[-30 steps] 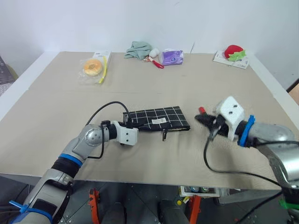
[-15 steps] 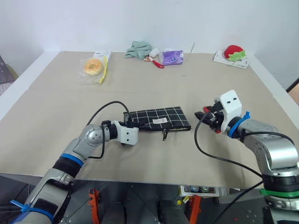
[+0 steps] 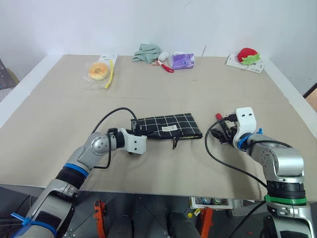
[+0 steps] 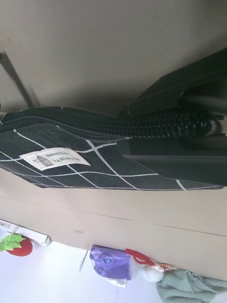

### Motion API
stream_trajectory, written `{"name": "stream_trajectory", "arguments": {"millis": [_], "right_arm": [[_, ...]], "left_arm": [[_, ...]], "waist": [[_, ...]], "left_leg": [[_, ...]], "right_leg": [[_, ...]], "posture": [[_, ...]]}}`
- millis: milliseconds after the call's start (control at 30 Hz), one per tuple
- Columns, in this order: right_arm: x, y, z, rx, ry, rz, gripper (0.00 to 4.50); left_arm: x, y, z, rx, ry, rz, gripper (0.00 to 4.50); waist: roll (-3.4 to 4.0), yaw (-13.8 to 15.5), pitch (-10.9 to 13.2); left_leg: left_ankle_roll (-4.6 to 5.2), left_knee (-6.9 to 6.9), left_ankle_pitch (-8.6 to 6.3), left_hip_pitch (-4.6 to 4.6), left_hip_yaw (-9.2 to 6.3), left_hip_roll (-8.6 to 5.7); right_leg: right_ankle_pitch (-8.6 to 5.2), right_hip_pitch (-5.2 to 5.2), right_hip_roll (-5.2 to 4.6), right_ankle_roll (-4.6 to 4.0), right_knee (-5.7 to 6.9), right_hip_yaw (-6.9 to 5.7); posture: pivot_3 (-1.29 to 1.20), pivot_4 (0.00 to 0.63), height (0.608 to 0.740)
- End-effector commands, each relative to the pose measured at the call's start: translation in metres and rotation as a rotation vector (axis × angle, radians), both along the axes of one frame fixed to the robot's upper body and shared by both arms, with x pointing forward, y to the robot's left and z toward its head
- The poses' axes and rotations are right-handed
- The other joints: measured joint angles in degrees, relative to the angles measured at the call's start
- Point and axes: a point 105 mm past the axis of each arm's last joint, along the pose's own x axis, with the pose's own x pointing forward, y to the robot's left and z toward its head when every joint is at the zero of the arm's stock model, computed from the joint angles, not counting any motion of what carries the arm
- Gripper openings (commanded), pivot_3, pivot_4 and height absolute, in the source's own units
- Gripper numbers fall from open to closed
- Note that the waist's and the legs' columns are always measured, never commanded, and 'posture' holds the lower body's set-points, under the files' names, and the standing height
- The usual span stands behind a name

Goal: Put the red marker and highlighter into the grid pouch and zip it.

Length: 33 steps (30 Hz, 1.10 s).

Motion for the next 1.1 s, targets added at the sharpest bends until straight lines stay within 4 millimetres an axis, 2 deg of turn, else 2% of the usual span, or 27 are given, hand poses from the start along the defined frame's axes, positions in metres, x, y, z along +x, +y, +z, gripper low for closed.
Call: {"name": "stream_trajectory", "arguments": {"millis": [33,167,233,367,433,500,567,633,700,833,1100], "right_arm": [[-0.004,0.003,0.000,-0.010,0.020,0.022,3.64],[-0.001,-0.001,0.002,-0.023,0.006,0.005,1.56],[0.003,-0.003,0.013,-0.052,-0.062,0.012,0.57],[0.007,0.002,0.040,-0.103,-0.210,0.101,0.57],[-0.005,0.026,0.064,-0.122,-0.340,0.337,0.57],[-0.031,0.050,0.075,-0.109,-0.384,0.581,0.57],[-0.060,0.062,0.070,-0.080,-0.303,0.765,0.57],[-0.072,0.061,0.069,-0.086,-0.256,0.821,0.57],[-0.075,0.057,0.067,-0.106,-0.220,0.825,0.57],[-0.072,0.037,0.040,-0.269,-0.070,0.774,0.57],[-0.071,0.025,0.023,-0.315,0.004,0.751,0.57]], "left_arm": [[-0.004,-0.004,-0.008,0.011,0.022,-0.012,0.00],[-0.004,-0.004,-0.007,0.010,0.019,-0.012,0.00],[-0.003,-0.004,-0.007,0.009,0.017,-0.012,0.00],[-0.002,-0.003,-0.006,0.009,0.014,-0.011,0.00],[-0.002,-0.003,-0.005,0.008,0.012,-0.010,0.00],[-0.002,-0.003,-0.005,0.009,0.012,-0.011,0.00],[-0.001,-0.003,-0.005,0.012,0.013,-0.012,0.00],[-0.001,-0.003,-0.006,0.014,0.014,-0.013,0.00],[-0.001,-0.002,-0.006,0.015,0.014,-0.012,0.00],[-0.001,-0.003,-0.005,0.012,0.014,-0.012,0.00],[-0.001,-0.003,-0.005,0.011,0.013,-0.014,0.00]], "waist": [[0.01,0.0,0.0],[0.00,0.0,0.0],[0.01,0.0,0.0],[0.03,0.0,0.0],[0.03,0.1,0.0],[0.04,0.1,0.0],[0.04,0.1,0.0],[0.02,0.1,0.0],[-0.01,0.1,0.0],[-0.07,0.0,0.0],[-0.05,0.0,0.0]], "left_leg": [[0.00,0.00,0.00,0.00,0.00,0.00],[0.00,0.01,0.00,0.01,-0.01,0.00],[0.00,0.01,0.00,0.01,-0.01,0.00],[0.00,0.01,0.00,0.00,0.00,-0.01],[0.00,0.01,0.00,-0.01,-0.01,-0.01],[0.04,0.00,-0.02,-0.05,-0.02,-0.04],[0.18,0.00,-0.11,-0.01,-0.02,-0.03],[0.19,0.01,-0.11,-0.01,-0.06,-0.04],[0.18,0.09,-0.11,-0.01,-0.03,-0.04],[0.13,0.16,-0.07,0.02,0.04,-0.07],[0.12,0.11,-0.06,0.00,0.05,-0.07]], "right_leg": [[0.00,0.00,0.00,0.00,0.00,0.00],[0.00,0.03,0.00,0.00,0.00,-0.01],[0.00,0.03,0.00,0.00,0.00,-0.01],[0.01,0.00,0.00,0.01,0.00,0.00],[-0.01,0.00,0.00,0.02,-0.01,0.00],[-0.06,-0.01,-0.02,0.09,-0.02,-0.01],[-0.10,0.03,-0.02,0.10,-0.02,-0.01],[-0.11,0.05,-0.02,0.09,-0.01,-0.03],[-0.08,0.08,-0.02,0.07,-0.02,-0.02],[-0.01,0.08,-0.06,0.06,-0.01,0.03],[-0.04,0.05,-0.06,0.10,-0.01,0.04]], "posture": [[0.00,0.150,0.739],[0.00,0.150,0.739],[0.00,0.150,0.739],[0.00,0.150,0.739],[0.00,0.150,0.739],[0.00,0.150,0.739],[0.00,0.150,0.739],[0.00,0.150,0.739],[0.00,0.150,0.739],[0.00,0.150,0.739],[0.00,0.150,0.739]]}}
